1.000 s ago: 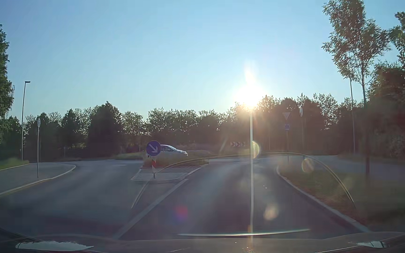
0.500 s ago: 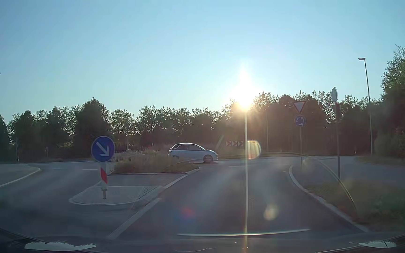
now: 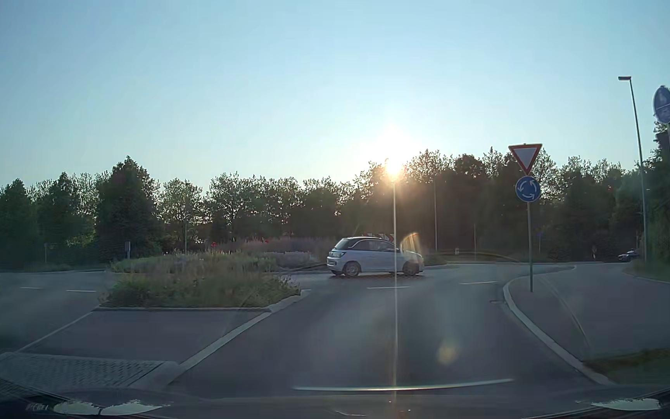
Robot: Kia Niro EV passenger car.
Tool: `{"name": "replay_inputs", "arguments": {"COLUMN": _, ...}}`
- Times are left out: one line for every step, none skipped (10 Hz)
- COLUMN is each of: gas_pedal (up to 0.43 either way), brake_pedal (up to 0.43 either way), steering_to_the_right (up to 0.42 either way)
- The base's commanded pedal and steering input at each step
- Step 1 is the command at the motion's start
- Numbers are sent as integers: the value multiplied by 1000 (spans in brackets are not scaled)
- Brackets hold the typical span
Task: Follow the waypoints while adhering to traffic rules and regulations
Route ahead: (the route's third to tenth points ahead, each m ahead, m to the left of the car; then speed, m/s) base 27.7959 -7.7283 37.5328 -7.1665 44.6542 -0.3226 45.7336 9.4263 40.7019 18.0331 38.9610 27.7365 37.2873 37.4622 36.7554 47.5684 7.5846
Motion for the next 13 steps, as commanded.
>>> {"name": "replay_inputs", "arguments": {"gas_pedal": 0, "brake_pedal": 18, "steering_to_the_right": 48}}
{"name": "replay_inputs", "arguments": {"gas_pedal": 0, "brake_pedal": 18, "steering_to_the_right": 55}}
{"name": "replay_inputs", "arguments": {"gas_pedal": 0, "brake_pedal": 18, "steering_to_the_right": 64}}
{"name": "replay_inputs", "arguments": {"gas_pedal": 0, "brake_pedal": 18, "steering_to_the_right": 69}}
{"name": "replay_inputs", "arguments": {"gas_pedal": 28, "brake_pedal": 18, "steering_to_the_right": 69}}
{"name": "replay_inputs", "arguments": {"gas_pedal": 87, "brake_pedal": 18, "steering_to_the_right": 69}}
{"name": "replay_inputs", "arguments": {"gas_pedal": 130, "brake_pedal": 18, "steering_to_the_right": 71}}
{"name": "replay_inputs", "arguments": {"gas_pedal": 150, "brake_pedal": 6, "steering_to_the_right": 75}}
{"name": "replay_inputs", "arguments": {"gas_pedal": 150, "brake_pedal": 18, "steering_to_the_right": 82}}
{"name": "replay_inputs", "arguments": {"gas_pedal": 150, "brake_pedal": 18, "steering_to_the_right": 90}}
{"name": "replay_inputs", "arguments": {"gas_pedal": 150, "brake_pedal": 6, "steering_to_the_right": 99}}
{"name": "replay_inputs", "arguments": {"gas_pedal": 150, "brake_pedal": 18, "steering_to_the_right": 108}}
{"name": "replay_inputs", "arguments": {"gas_pedal": 150, "brake_pedal": 18, "steering_to_the_right": 119}}
